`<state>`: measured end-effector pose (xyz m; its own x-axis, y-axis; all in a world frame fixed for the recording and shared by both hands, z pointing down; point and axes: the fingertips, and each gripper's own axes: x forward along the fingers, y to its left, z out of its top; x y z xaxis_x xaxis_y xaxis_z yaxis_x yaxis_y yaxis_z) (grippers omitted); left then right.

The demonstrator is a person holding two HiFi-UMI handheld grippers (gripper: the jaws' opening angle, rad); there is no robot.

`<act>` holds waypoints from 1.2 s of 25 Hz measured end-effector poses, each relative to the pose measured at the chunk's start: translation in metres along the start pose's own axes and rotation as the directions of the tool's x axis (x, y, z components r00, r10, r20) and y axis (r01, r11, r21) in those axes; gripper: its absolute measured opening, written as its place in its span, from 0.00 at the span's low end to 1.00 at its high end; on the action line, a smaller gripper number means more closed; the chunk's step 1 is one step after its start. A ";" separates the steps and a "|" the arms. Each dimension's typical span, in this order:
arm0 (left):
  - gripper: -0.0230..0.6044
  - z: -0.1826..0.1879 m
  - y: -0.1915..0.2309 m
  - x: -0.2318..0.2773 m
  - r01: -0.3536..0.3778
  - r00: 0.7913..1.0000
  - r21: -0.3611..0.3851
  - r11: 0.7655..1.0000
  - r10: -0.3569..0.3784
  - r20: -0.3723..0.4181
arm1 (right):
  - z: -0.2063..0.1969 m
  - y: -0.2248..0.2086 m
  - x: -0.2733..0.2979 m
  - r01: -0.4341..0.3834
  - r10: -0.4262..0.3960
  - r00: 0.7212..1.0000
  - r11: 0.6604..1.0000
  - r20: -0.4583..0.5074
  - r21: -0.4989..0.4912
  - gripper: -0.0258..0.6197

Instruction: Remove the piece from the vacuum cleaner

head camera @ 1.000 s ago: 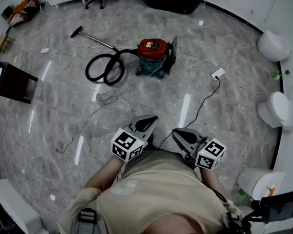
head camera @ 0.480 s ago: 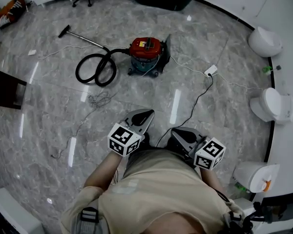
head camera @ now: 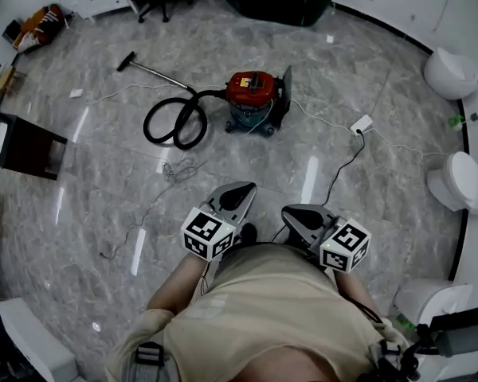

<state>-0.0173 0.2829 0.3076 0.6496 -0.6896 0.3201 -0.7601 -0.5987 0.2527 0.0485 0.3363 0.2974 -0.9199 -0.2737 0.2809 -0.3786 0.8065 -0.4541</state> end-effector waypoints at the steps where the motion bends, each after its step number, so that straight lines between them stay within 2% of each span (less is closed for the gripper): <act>1: 0.04 0.000 -0.004 0.006 -0.024 1.000 0.000 1.000 0.024 -0.004 | 0.002 -0.006 -0.007 -0.009 0.009 1.000 1.000 0.004 -0.001 0.04; 4: 0.04 0.001 -0.022 0.029 -0.080 0.997 0.019 0.997 0.080 -0.021 | 0.010 -0.029 -0.035 -0.026 0.026 0.999 1.000 0.037 0.007 0.04; 10: 0.04 0.015 -0.077 0.078 -0.092 0.995 0.114 0.989 0.096 -0.036 | 0.012 -0.069 -0.089 -0.073 0.070 0.995 0.996 0.071 0.048 0.04; 15: 0.04 0.018 -0.101 0.105 -0.129 0.989 0.129 0.983 0.137 -0.057 | 0.009 -0.090 -0.117 -0.138 0.135 0.989 0.989 0.066 0.048 0.04; 20: 0.04 0.015 -0.112 0.117 -0.170 0.980 0.129 0.977 0.181 -0.081 | 0.001 -0.097 -0.127 -0.209 0.208 0.978 0.977 0.026 0.047 0.04; 23: 0.04 0.013 -0.112 0.122 -0.179 0.977 0.132 0.975 0.192 -0.089 | -0.002 -0.098 -0.128 -0.223 0.223 0.975 0.974 0.003 0.025 0.04; 26: 0.04 0.017 -0.101 0.128 -0.205 0.974 0.140 0.969 0.217 -0.071 | -0.003 -0.099 -0.128 -0.222 0.222 0.975 0.975 -0.009 0.009 0.04; 30: 0.04 0.020 -0.084 0.135 -0.185 0.981 0.120 0.975 0.191 -0.044 | -0.005 -0.109 -0.123 -0.162 0.163 0.986 0.987 -0.025 0.011 0.04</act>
<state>0.1344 0.2322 0.3115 0.4906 -0.7728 0.4025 -0.8594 -0.5054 0.0772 0.2036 0.2846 0.3162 -0.9664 -0.1258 0.2241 -0.2252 0.8345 -0.5028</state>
